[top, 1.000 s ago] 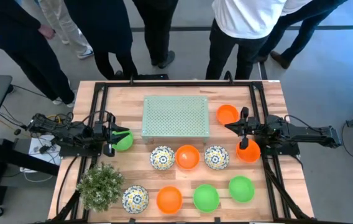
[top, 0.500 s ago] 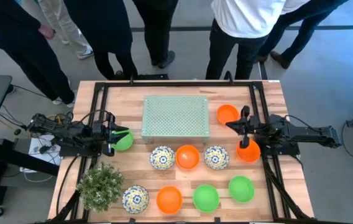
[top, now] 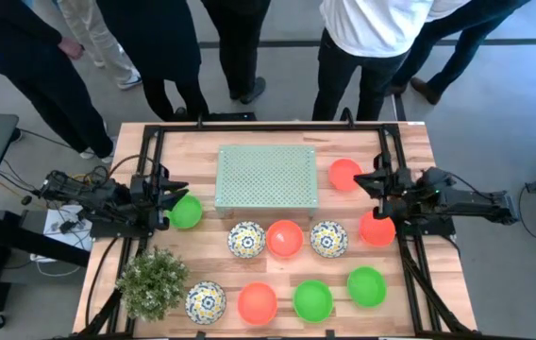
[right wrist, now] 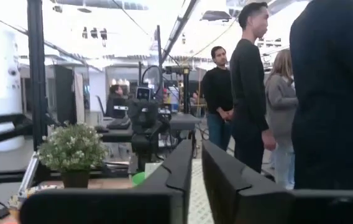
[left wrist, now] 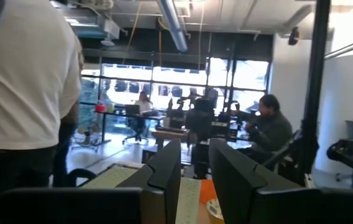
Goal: Pick & Place Mini bowls
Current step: Put the orange bowl on the shelf
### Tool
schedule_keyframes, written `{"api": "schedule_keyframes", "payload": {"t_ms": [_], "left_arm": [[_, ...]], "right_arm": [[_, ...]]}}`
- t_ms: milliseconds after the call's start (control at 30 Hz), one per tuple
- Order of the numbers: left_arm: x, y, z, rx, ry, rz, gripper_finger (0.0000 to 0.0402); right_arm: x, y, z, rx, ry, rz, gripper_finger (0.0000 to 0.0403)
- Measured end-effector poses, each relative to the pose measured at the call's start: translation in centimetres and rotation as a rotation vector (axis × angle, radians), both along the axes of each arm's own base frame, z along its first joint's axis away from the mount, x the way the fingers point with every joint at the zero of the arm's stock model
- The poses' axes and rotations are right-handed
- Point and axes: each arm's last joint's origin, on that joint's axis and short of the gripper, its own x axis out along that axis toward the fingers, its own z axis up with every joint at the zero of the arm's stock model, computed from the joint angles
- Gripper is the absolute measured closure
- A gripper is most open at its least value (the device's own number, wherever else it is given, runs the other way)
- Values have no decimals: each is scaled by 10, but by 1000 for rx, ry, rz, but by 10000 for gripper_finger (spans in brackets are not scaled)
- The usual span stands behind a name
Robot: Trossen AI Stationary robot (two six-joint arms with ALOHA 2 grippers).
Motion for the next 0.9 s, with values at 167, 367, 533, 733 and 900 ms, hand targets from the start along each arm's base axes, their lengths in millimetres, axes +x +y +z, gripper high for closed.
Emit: {"api": "schedule_keyframes", "payload": {"t_ms": [167,367,533,733,900], "left_arm": [[7,-2,26,58,42,37,303],[27,-7,55,179,148,143,261],[41,-10,76,178,172,187,233],[49,-13,87,148,175,177,232],[50,-13,86,153,192,175,240]], "right_arm": [[0,0,26,-14,91,0,317],[13,-1,48,34,283,-5,283],[24,-3,64,146,488,-50,271],[40,-6,62,291,836,-153,273],[63,-10,43,287,1051,-227,274]]}}
